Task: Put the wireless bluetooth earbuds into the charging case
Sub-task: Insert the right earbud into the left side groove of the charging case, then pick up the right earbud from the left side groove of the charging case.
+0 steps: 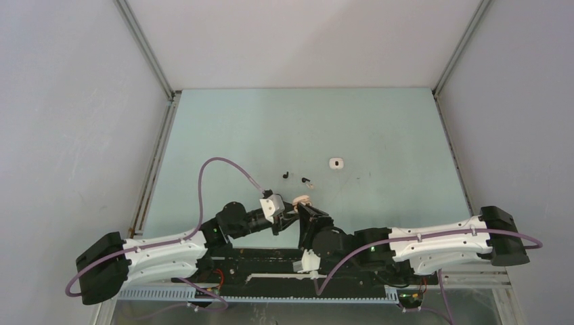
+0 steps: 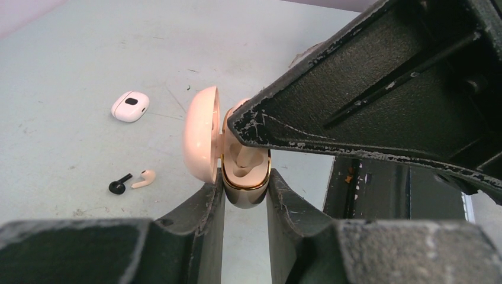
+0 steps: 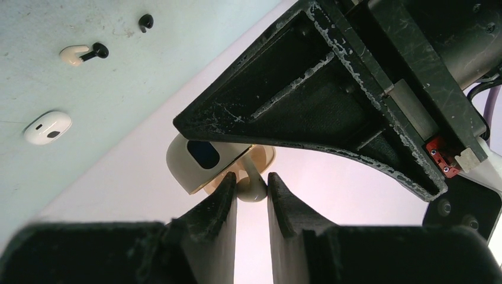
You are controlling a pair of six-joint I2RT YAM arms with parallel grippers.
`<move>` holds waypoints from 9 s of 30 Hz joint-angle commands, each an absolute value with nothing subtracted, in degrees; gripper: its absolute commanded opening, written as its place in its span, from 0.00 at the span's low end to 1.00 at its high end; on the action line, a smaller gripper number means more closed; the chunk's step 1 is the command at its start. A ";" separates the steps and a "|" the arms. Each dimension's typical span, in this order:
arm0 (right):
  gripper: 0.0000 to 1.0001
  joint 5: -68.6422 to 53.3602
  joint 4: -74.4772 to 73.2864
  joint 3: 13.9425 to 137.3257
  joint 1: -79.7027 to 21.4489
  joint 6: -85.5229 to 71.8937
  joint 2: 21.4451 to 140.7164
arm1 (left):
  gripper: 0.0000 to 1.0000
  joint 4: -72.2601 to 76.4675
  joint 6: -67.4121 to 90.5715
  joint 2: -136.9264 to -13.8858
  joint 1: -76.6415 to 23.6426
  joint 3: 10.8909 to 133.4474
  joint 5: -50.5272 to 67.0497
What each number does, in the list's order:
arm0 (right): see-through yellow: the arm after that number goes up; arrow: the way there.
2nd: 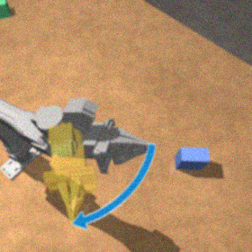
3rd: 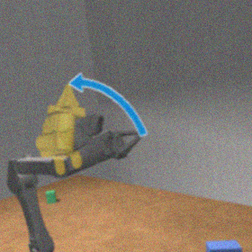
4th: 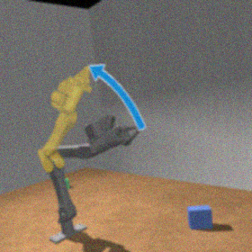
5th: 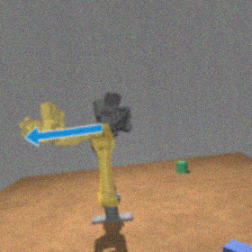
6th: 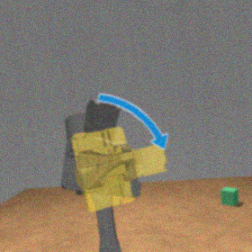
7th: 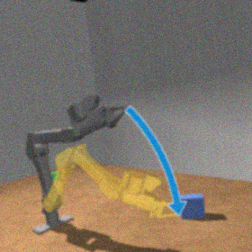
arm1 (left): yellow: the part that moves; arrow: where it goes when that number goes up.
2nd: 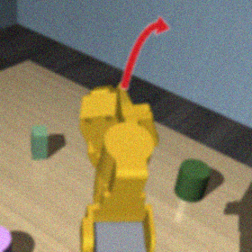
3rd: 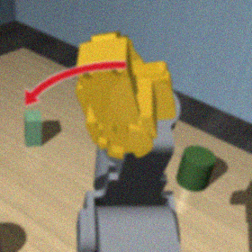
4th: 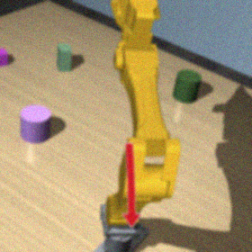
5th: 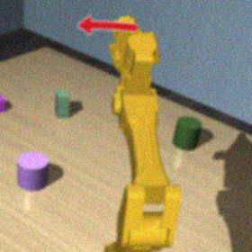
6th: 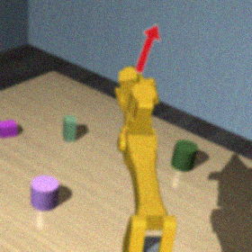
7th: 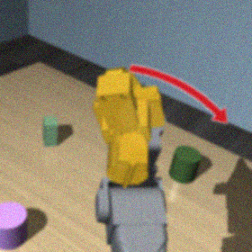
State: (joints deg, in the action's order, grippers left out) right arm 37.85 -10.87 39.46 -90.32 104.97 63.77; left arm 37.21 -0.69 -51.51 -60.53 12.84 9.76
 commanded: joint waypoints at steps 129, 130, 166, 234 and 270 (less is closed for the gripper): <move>0.46 -51.70 -67.01 80.48 -26.23 42.87 62.50 | 0.00 50.34 -2.11 -60.59 -62.52 12.44 18.58; 0.44 -51.82 -67.17 78.99 -26.23 43.92 61.96 | 0.00 50.36 -1.43 -60.14 -62.42 12.76 19.48; 0.55 -48.10 -49.13 64.46 -43.33 41.99 58.65 | 0.00 39.20 7.01 -58.82 -62.16 23.99 19.69; 0.64 -42.81 -48.89 66.47 -51.36 44.69 62.14 | 0.00 37.79 6.97 -61.93 -62.16 25.92 21.60; 0.62 -40.11 -53.27 67.94 -51.65 46.31 63.44 | 0.00 37.72 6.03 -59.53 -62.15 24.81 18.63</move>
